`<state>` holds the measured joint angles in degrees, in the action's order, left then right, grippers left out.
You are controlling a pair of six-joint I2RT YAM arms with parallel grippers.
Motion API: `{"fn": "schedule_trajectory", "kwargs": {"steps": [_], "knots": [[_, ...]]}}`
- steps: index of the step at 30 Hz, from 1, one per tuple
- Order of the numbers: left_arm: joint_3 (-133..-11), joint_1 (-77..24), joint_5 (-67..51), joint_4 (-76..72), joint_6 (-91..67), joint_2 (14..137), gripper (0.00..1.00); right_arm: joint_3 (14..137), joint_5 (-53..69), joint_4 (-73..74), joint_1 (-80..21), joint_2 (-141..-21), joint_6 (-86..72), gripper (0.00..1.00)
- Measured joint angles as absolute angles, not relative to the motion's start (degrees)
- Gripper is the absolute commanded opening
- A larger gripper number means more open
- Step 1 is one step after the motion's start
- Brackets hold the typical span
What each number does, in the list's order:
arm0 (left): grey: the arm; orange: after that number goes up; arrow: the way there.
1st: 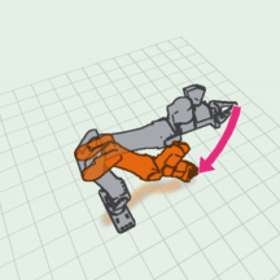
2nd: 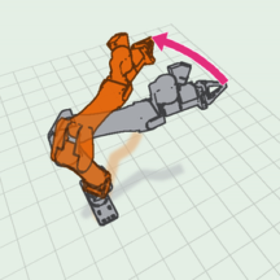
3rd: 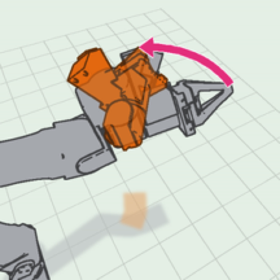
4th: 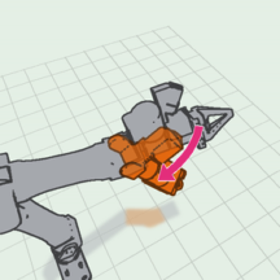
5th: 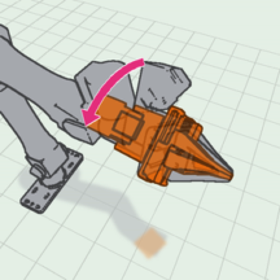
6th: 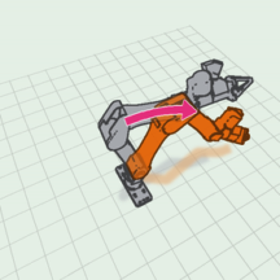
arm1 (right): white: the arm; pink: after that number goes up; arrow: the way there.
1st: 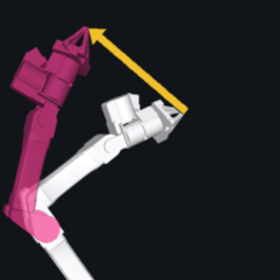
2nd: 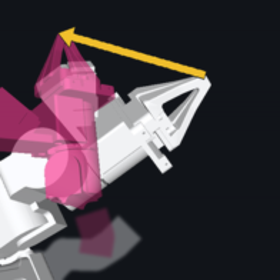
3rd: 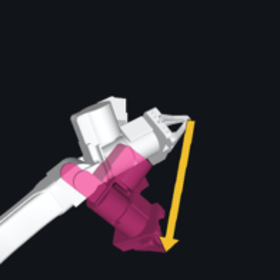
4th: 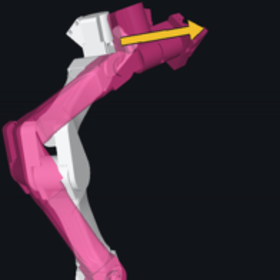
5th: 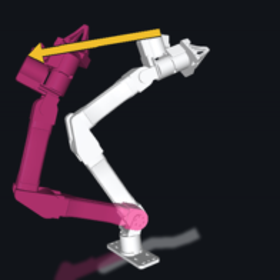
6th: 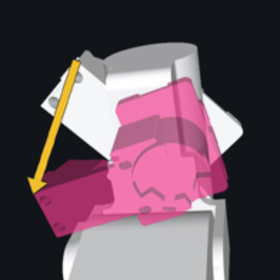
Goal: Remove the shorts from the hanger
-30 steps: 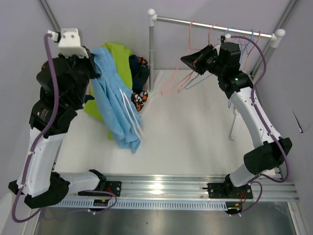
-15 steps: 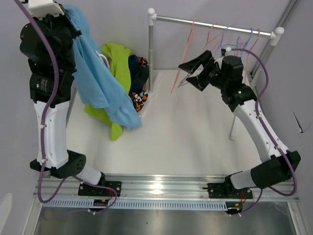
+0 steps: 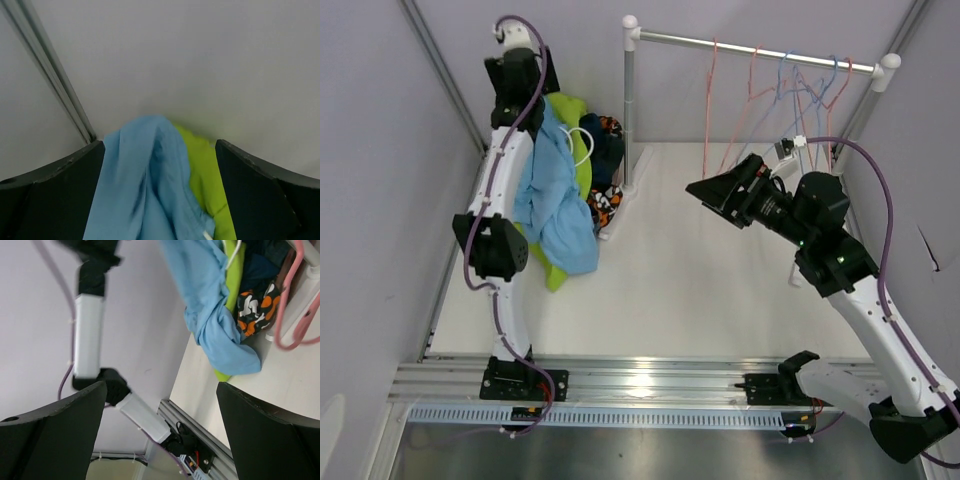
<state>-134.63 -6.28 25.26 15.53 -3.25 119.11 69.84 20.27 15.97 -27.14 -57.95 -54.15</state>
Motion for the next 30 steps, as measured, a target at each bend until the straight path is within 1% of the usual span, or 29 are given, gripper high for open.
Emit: {"fn": "schedule_trajectory", "kwargs": {"steps": [3, 5, 6, 8, 12, 16, 18, 19, 22, 26, 30], "knots": [[-134.8, -5.74, 23.35, 23.66, -6.68, 125.86, 0.99, 69.84, 20.18, 15.9, -28.1, -56.69, -53.1, 0.99], [-134.37, -5.69, 21.74, 29.54, -8.8, 127.57, 0.99, 69.84, 19.97, 15.79, -28.67, -56.03, -52.47, 0.99], [-132.88, -5.74, 20.62, 31.2, -9.52, 127.33, 0.99, 69.84, 19.92, 15.64, -29.02, -55.81, -52.18, 0.99], [-127.0, -6.09, 18.85, 32.03, -10.5, 123.0, 0.99, 69.87, 19.68, 15.11, -29.65, -55.57, -51.55, 0.99], [-114.67, -8.36, 17.08, 33.34, -10.74, 107.83, 0.99, 70.32, 18.61, 15.09, -30.96, -55.48, -49.87, 1.0], [-101.43, -14.04, 16.6, 30.89, -10.61, 85.45, 0.99, 70.63, 15.92, 15.92, -31.92, -53.63, -46.65, 0.99], [-95.48, -17.1, 16.03, 30.57, -10.68, 75.09, 0.99, 70.63, 13.04, 17.21, -32.23, -51.33, -44.21, 0.98], [-90.61, -18.13, 15.35, 28.45, -11.07, 68.86, 0.99, 70.63, 11.22, 18.17, -32.29, -49.87, -42.94, 0.99], [-77.03, -18.22, 13.37, 27.9, -12.21, 52.56, 0.99, 70.98, 6.81, 22.06, -32.4, -46.52, -38.48, 0.99], [-64.14, -18.24, 10.66, 30.55, -12.56, 38.54, 0.99, 71.05, 5.19, 25.74, -32.51, -43.77, -34.17, 0.99], [-56.86, -18.24, 10.26, 33.65, -12.16, 30.89, 0.99, 70.91, 5.15, 27.46, -32.53, -42.46, -31.66, 0.99]]}}
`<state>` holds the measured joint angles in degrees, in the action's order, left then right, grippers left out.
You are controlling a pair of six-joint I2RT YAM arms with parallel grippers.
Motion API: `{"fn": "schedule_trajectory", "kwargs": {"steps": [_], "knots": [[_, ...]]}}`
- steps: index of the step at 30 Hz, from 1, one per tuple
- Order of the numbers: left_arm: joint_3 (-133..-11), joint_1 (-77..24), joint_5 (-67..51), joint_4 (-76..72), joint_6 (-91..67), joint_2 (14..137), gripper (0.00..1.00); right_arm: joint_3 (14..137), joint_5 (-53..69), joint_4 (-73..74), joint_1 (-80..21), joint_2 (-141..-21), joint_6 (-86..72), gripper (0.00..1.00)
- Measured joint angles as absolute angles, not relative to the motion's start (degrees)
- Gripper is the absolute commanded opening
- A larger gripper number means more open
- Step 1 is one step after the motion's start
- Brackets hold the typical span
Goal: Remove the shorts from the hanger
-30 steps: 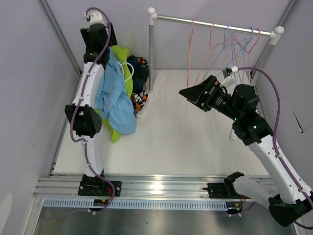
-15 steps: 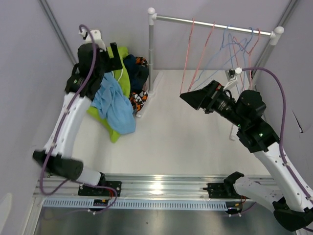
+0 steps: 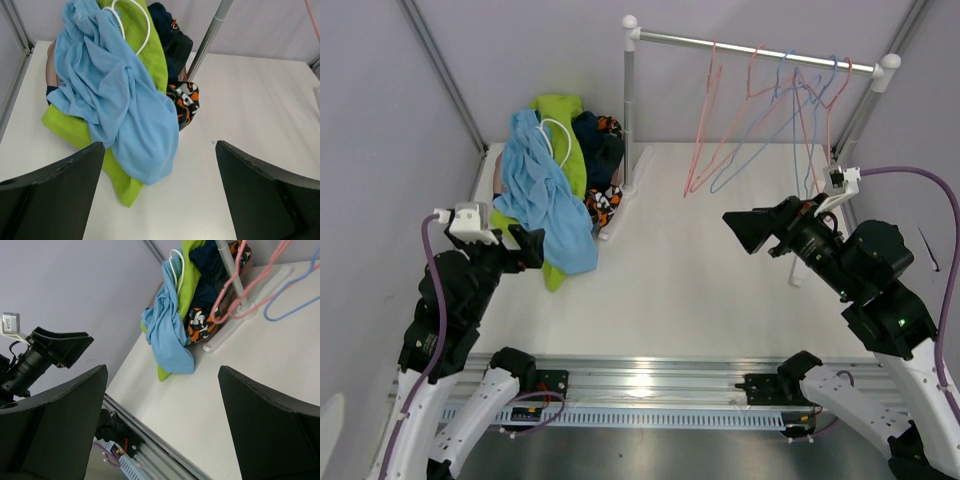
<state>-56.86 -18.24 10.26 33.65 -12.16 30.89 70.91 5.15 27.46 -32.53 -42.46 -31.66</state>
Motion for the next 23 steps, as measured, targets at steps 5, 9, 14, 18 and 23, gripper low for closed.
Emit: {"fn": "schedule_trajectory", "kwargs": {"steps": [5, 9, 14, 18, 23], "knots": [[-51.22, -18.24, 10.52, 35.24, -12.05, 23.88, 0.99, 70.81, 5.17, 29.15, -32.56, -40.8, -29.95, 0.99], [-50.24, -18.24, 11.9, 35.68, -12.23, 21.87, 0.99, 70.15, 5.13, 29.45, -32.56, -39.86, -29.69, 0.99], [-50.24, -18.24, 12.49, 36.58, -12.43, 22.72, 0.99, 69.58, 4.36, 30.0, -32.56, -39.79, -28.93, 0.99], [-50.15, -18.24, 12.97, 36.67, -12.47, 22.72, 0.99, 69.3, 2.59, 30.83, -32.56, -39.77, -27.81, 1.0], [-50.15, -18.24, 14.11, 36.64, -12.45, 23.2, 0.99, 69.06, 0.45, 31.51, -32.56, -39.72, -25.91, 0.99]]}}
